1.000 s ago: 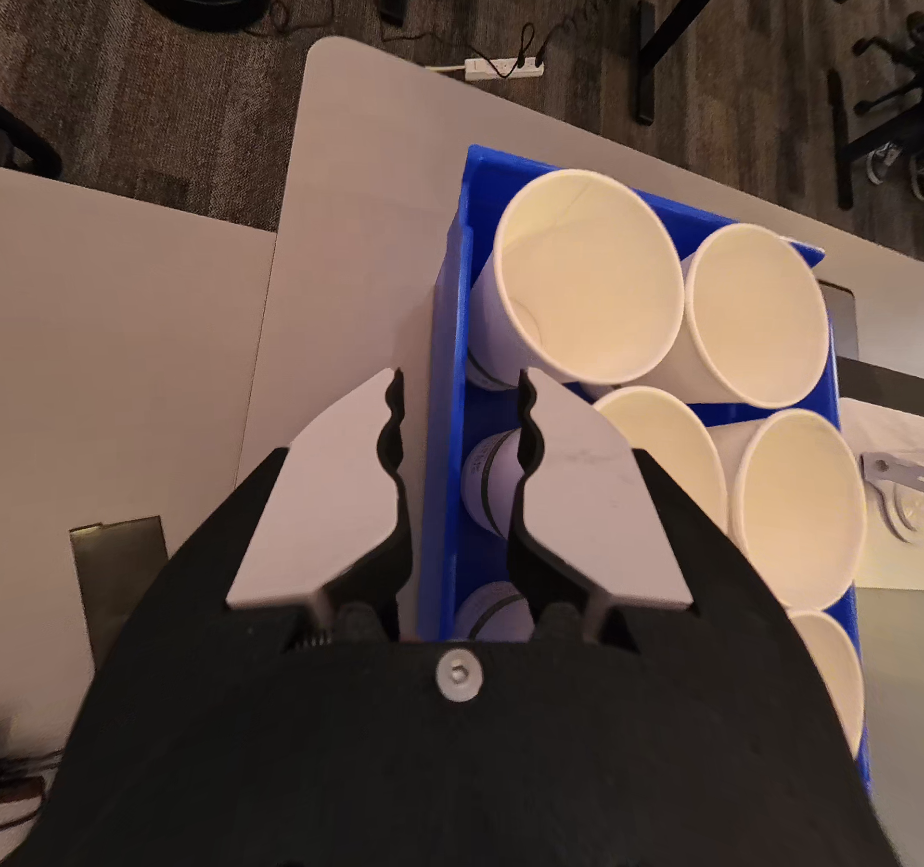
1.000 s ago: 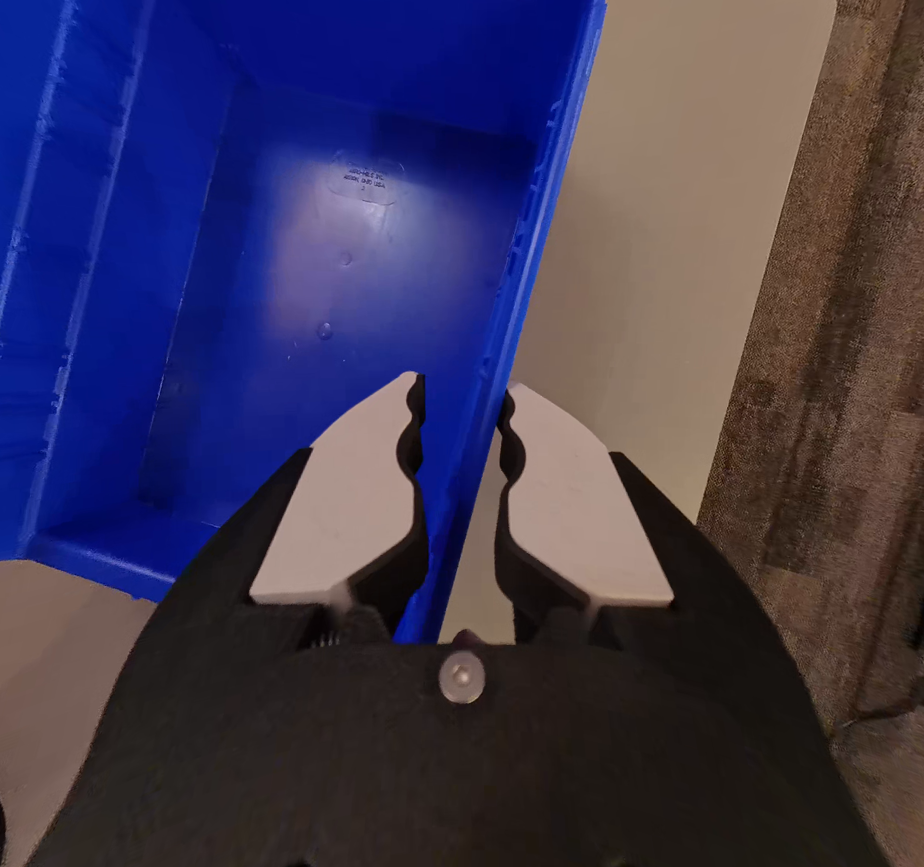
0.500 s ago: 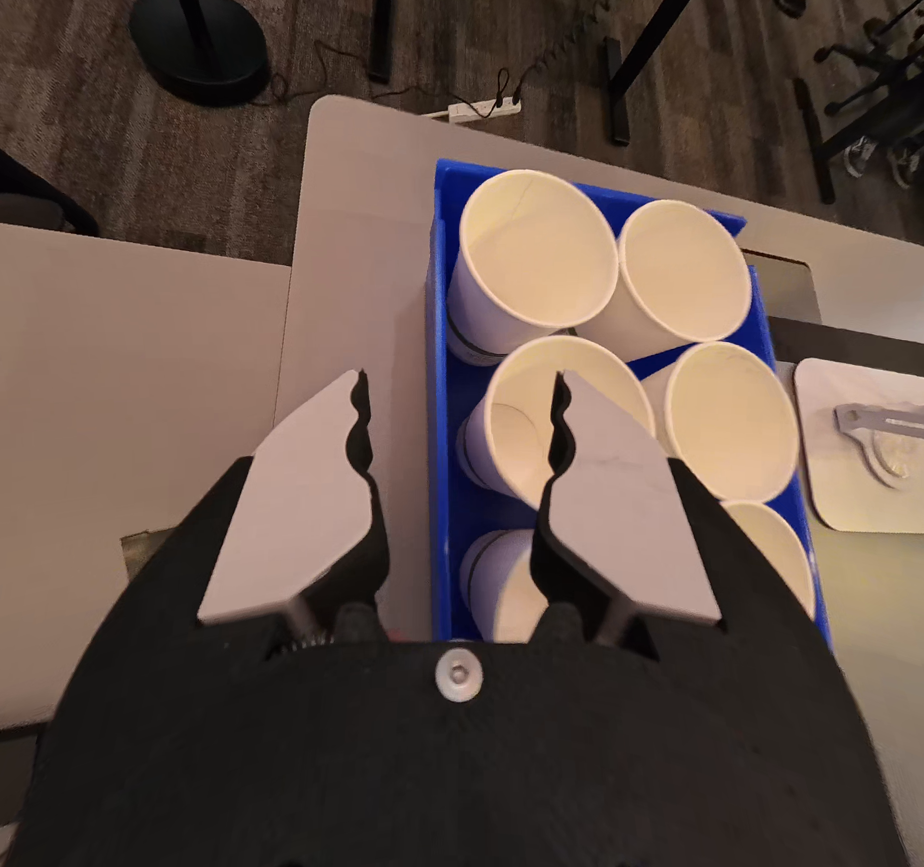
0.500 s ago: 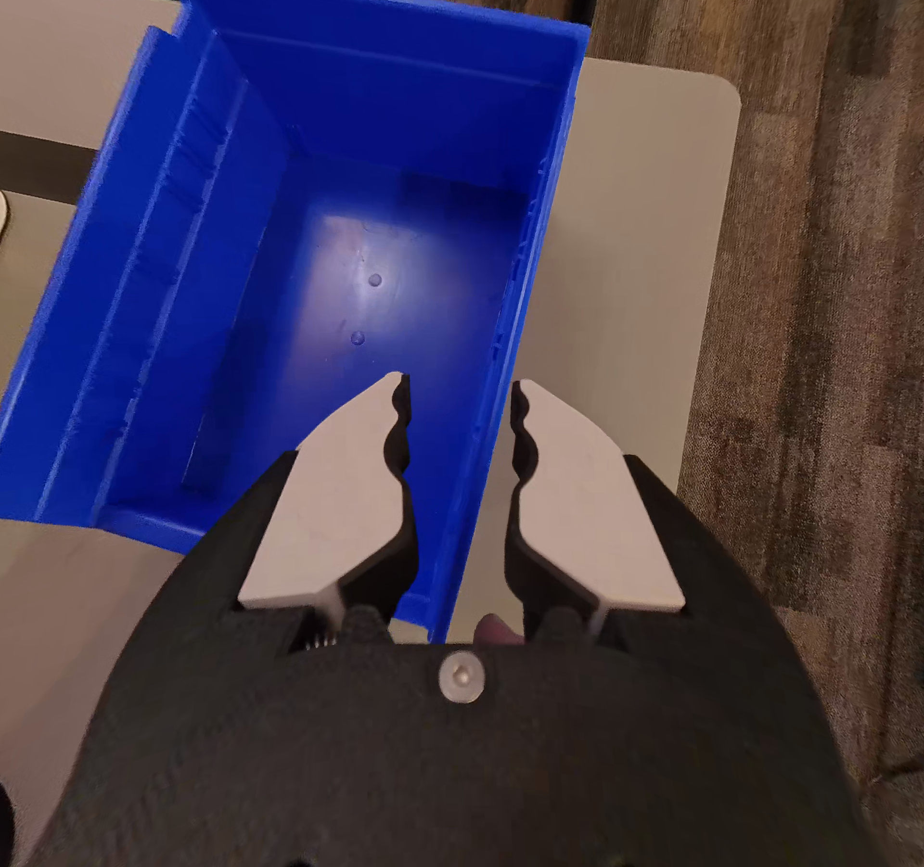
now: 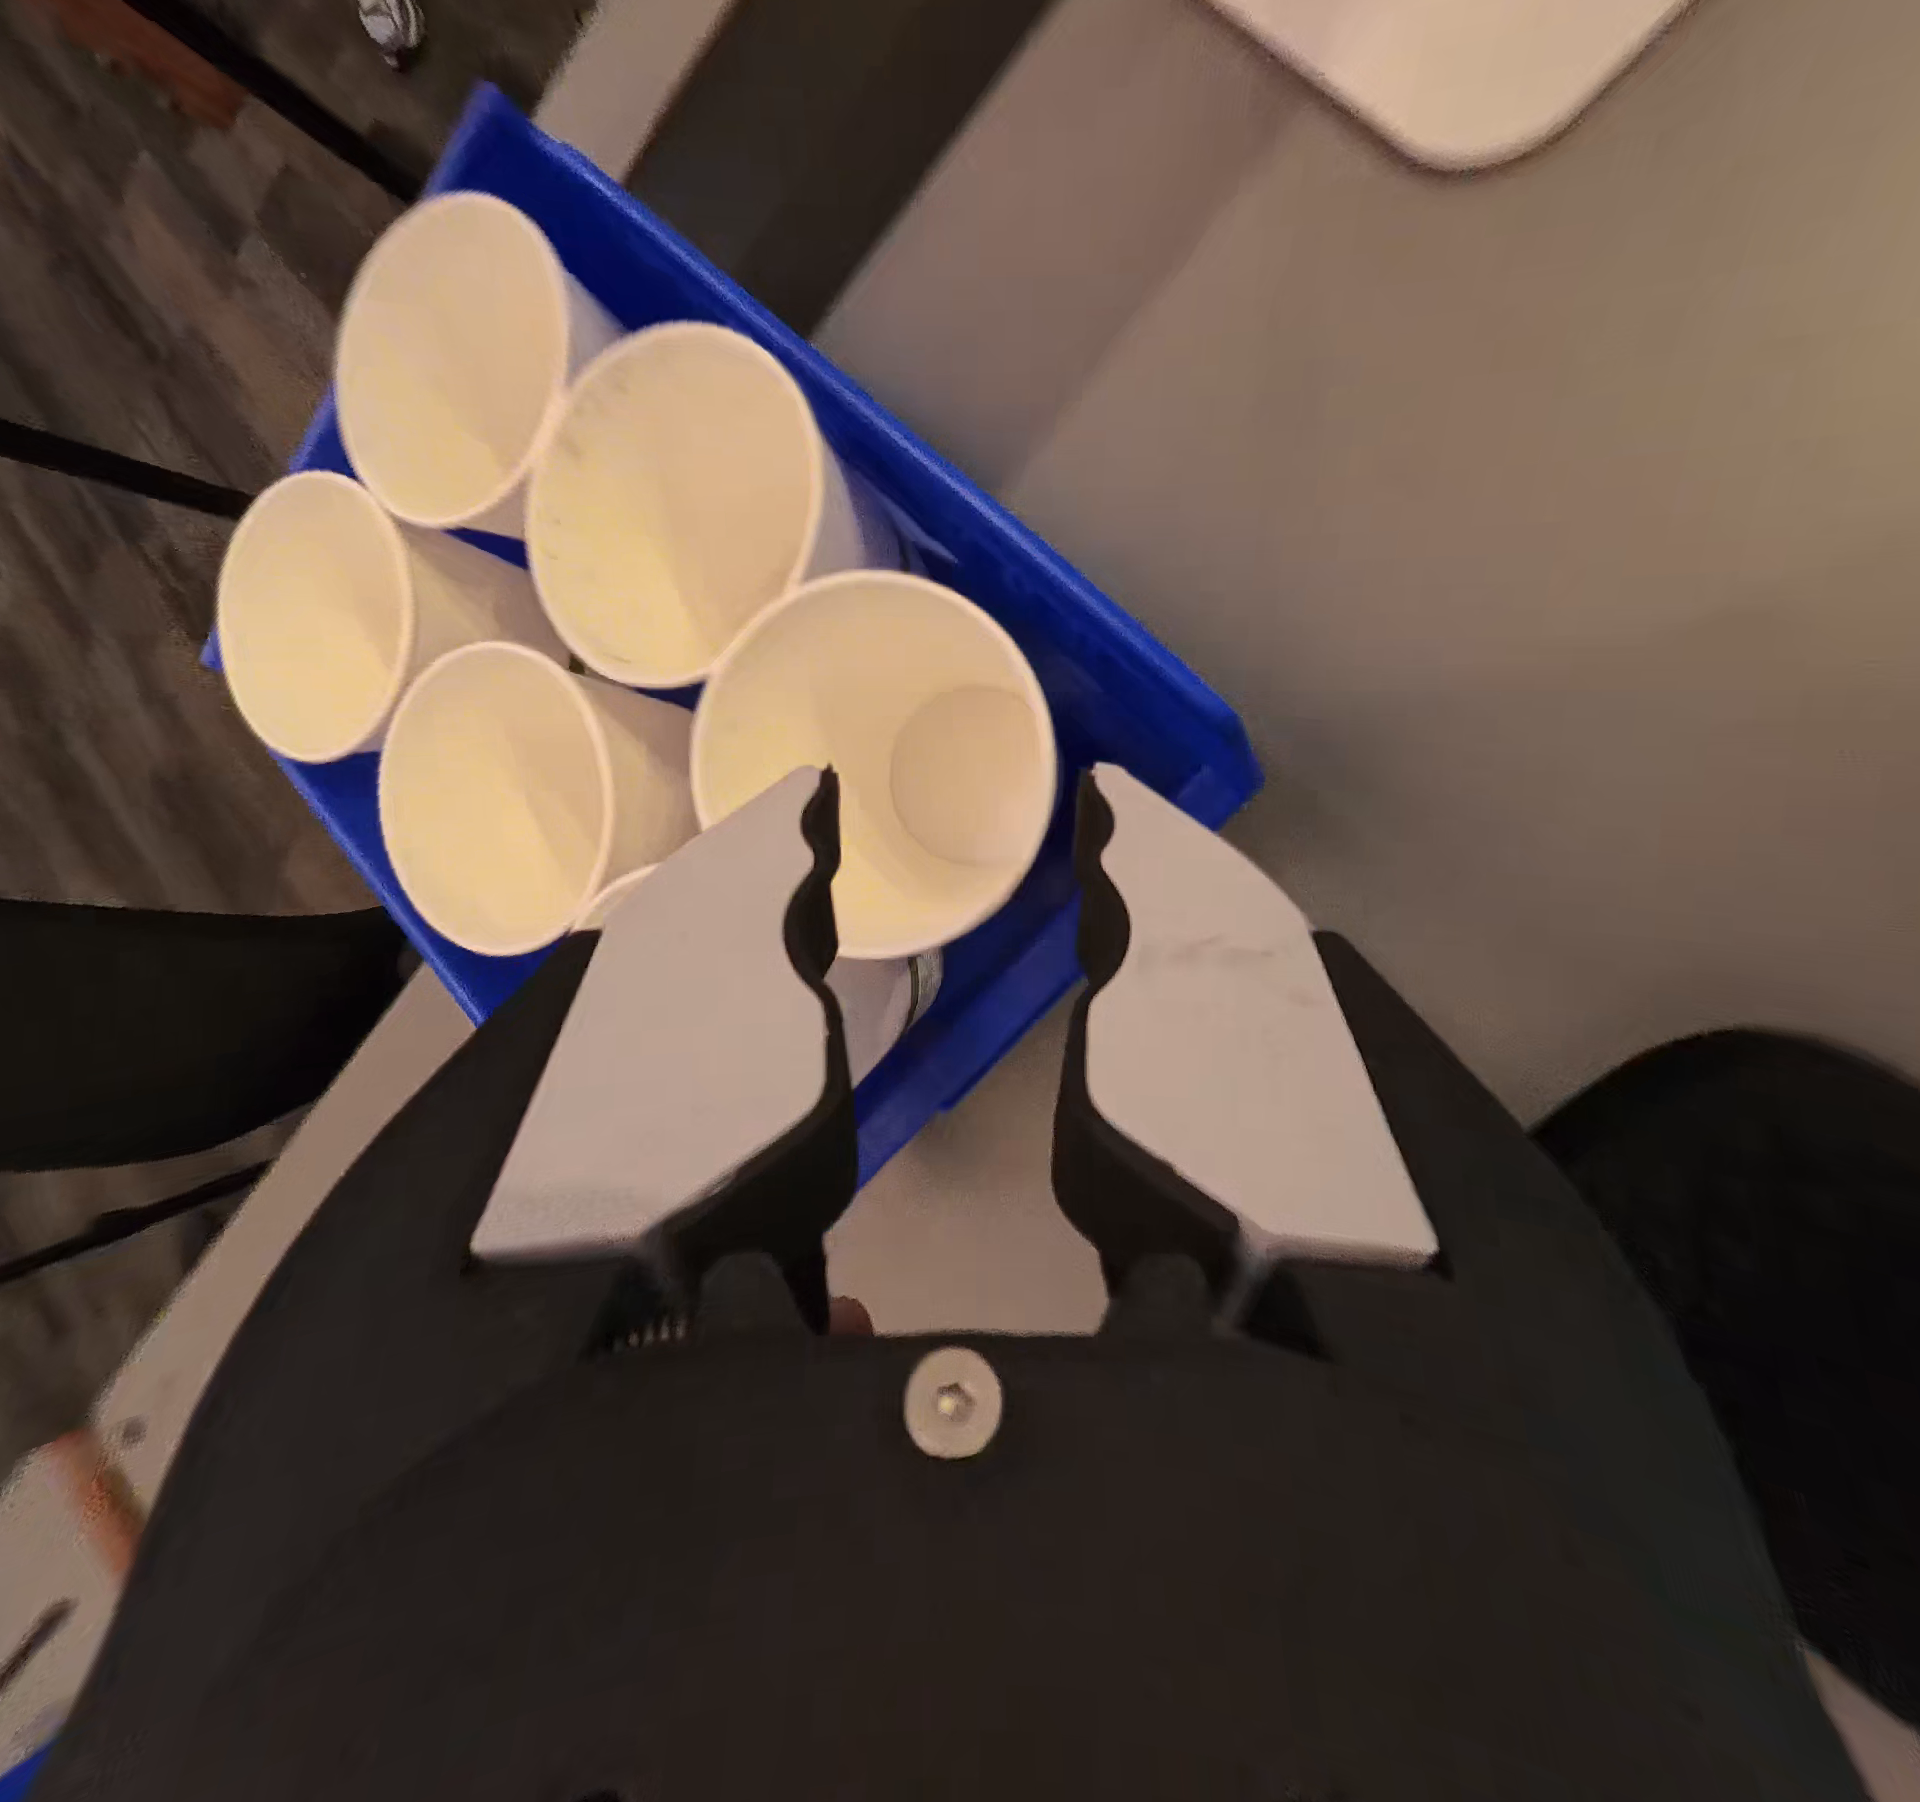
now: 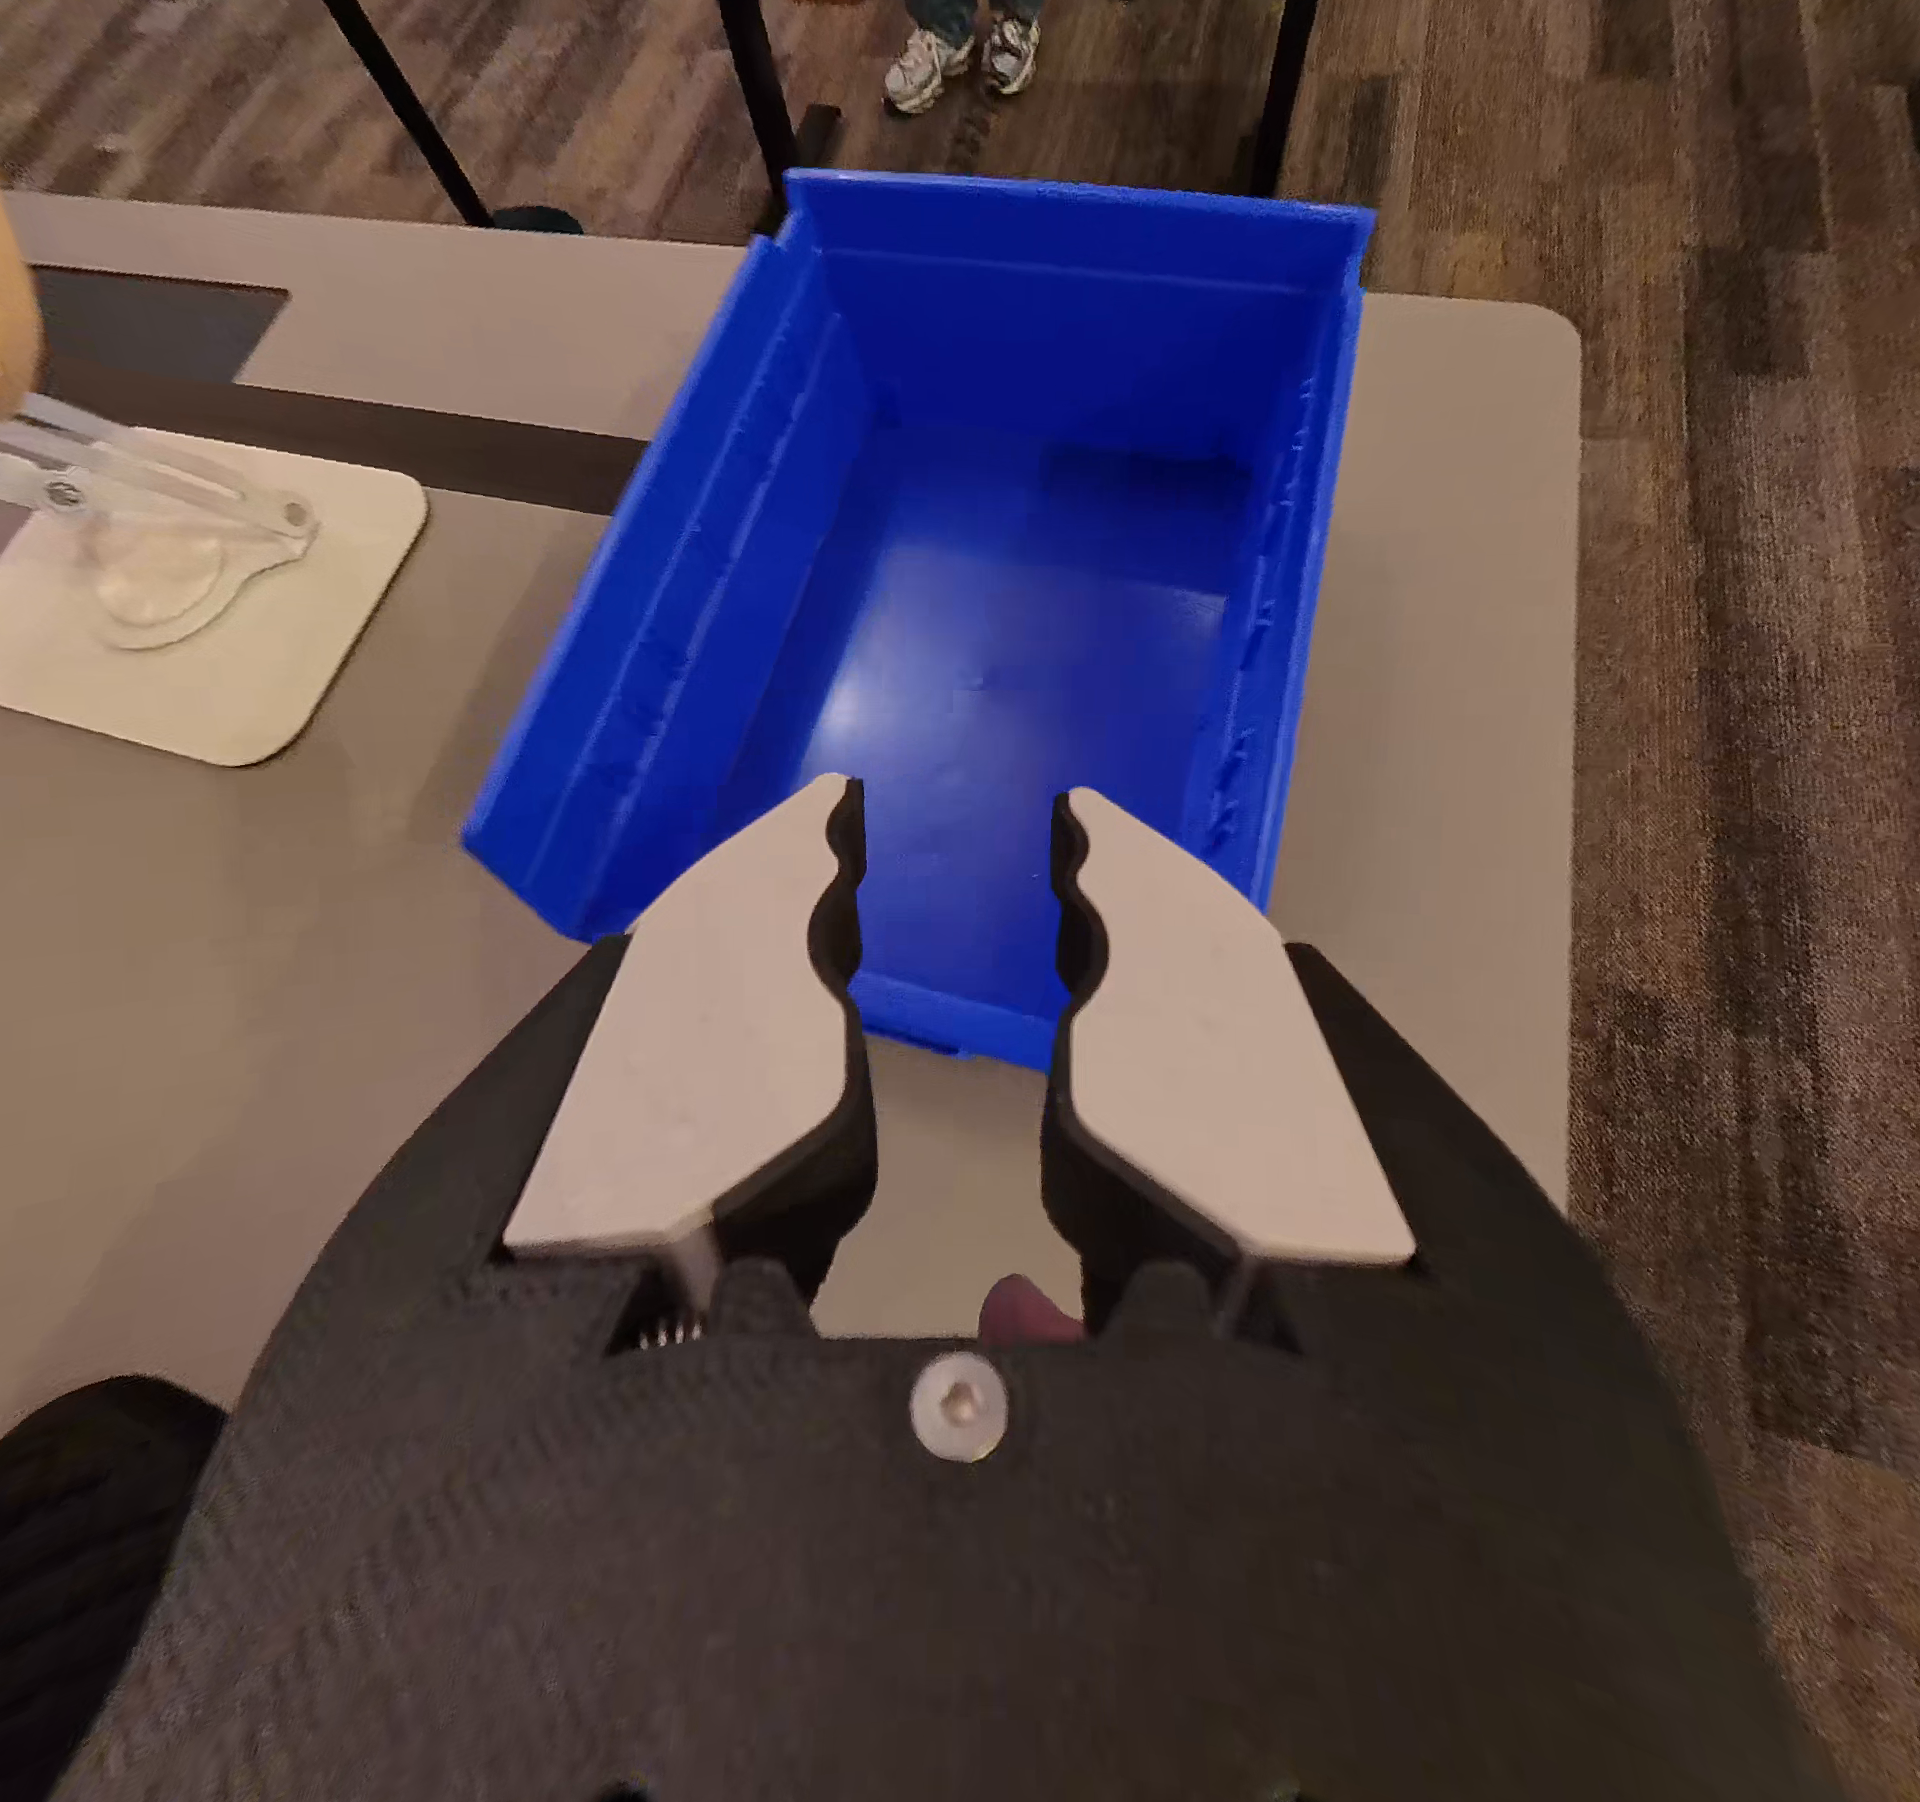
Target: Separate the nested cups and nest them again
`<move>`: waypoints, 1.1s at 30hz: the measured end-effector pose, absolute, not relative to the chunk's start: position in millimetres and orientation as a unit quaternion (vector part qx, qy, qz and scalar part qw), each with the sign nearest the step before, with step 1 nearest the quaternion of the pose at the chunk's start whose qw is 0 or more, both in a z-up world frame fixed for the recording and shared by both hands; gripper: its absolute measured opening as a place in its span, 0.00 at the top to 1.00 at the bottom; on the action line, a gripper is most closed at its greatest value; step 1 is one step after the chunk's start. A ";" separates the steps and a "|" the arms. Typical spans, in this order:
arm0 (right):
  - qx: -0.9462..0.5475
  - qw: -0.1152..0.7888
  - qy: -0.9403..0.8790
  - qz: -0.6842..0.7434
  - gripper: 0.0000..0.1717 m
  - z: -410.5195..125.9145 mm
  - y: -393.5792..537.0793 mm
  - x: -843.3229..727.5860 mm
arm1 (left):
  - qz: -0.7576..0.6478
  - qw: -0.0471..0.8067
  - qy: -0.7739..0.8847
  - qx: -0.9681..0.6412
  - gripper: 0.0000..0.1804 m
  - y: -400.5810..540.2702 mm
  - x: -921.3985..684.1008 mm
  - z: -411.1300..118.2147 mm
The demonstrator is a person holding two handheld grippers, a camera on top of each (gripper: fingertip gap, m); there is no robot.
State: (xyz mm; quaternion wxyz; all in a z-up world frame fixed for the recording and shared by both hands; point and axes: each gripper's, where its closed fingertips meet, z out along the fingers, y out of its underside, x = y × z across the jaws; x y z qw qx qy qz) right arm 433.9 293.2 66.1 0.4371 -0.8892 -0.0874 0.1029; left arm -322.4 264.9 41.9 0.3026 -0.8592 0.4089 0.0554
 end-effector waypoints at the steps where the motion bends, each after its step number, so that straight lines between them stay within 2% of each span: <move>1: -0.887 0.441 -0.091 0.106 0.81 68.1 288.6 427.7 | 0.064 0.291 0.422 -0.856 0.76 262.8 -319.7 34.3; 6: -0.882 0.445 -0.109 0.111 0.81 71.7 267.4 402.6 | 0.059 0.255 0.433 -0.863 0.76 260.7 -314.0 9.3; 10: -0.881 0.441 -0.125 0.117 0.81 71.1 253.4 388.1 | 0.056 0.240 0.445 -0.861 0.86 260.8 -311.2 -2.4; 12: -0.880 0.440 -0.130 0.121 0.82 71.2 247.5 382.2 | 0.069 0.231 0.452 -0.859 0.94 261.5 -315.2 -6.0; 16: -0.877 0.445 -0.135 0.124 0.82 73.9 237.3 374.8 | 0.058 0.235 0.448 -0.861 0.99 262.0 -313.0 -7.1; 25: -0.859 0.463 -0.166 0.140 0.82 91.1 226.3 345.9 | 0.071 0.249 0.470 -0.844 0.99 247.9 -306.3 18.1; 33: -0.829 0.468 -0.232 0.202 0.81 102.1 223.8 277.9 | 0.091 0.263 0.494 -0.823 0.99 221.5 -301.2 74.3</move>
